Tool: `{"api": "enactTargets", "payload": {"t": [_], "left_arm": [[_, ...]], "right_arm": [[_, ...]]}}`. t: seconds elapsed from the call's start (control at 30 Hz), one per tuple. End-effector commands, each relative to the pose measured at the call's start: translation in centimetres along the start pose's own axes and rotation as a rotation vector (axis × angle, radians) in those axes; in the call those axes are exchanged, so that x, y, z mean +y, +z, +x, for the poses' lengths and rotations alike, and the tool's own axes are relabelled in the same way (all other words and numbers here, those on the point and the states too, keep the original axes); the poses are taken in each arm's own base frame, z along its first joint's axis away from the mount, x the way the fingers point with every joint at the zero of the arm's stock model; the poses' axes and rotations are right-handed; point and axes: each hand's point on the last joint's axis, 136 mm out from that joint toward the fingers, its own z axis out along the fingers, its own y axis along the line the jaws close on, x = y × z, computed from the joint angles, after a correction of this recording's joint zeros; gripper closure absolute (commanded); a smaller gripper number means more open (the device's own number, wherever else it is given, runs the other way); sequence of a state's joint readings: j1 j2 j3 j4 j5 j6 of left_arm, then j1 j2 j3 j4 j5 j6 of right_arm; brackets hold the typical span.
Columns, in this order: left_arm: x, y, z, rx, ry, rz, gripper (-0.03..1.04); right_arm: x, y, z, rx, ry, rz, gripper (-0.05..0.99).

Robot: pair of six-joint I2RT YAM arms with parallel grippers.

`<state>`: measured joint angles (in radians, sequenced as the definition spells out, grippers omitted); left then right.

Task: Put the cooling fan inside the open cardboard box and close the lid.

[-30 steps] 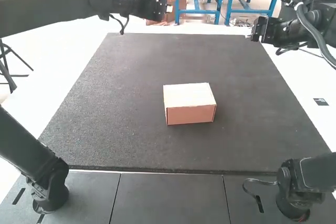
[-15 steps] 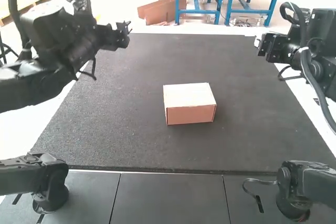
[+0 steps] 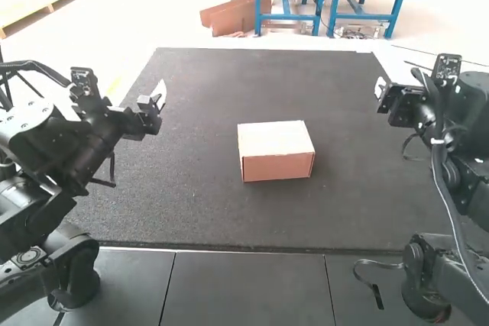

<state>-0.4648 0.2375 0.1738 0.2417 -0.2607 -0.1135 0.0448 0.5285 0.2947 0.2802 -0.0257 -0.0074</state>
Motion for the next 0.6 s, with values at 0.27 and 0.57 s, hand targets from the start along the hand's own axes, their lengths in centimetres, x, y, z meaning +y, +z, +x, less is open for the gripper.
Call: {"api": "enactTargets", "payload": {"t": [0.27,0.57], "left_arm": [[3.1,-1.0,3.0,-0.002,0.0,-0.128,0.06],[7.3,-1.7,4.7,0.017,0.039,-0.252,0.06]], "right_arm": [[0.4,-2.3,3.3,-0.033,0.001,-0.035,0.02],[0.2,-3.1,4.2,-0.067,0.0,-0.028,0.02]]}}
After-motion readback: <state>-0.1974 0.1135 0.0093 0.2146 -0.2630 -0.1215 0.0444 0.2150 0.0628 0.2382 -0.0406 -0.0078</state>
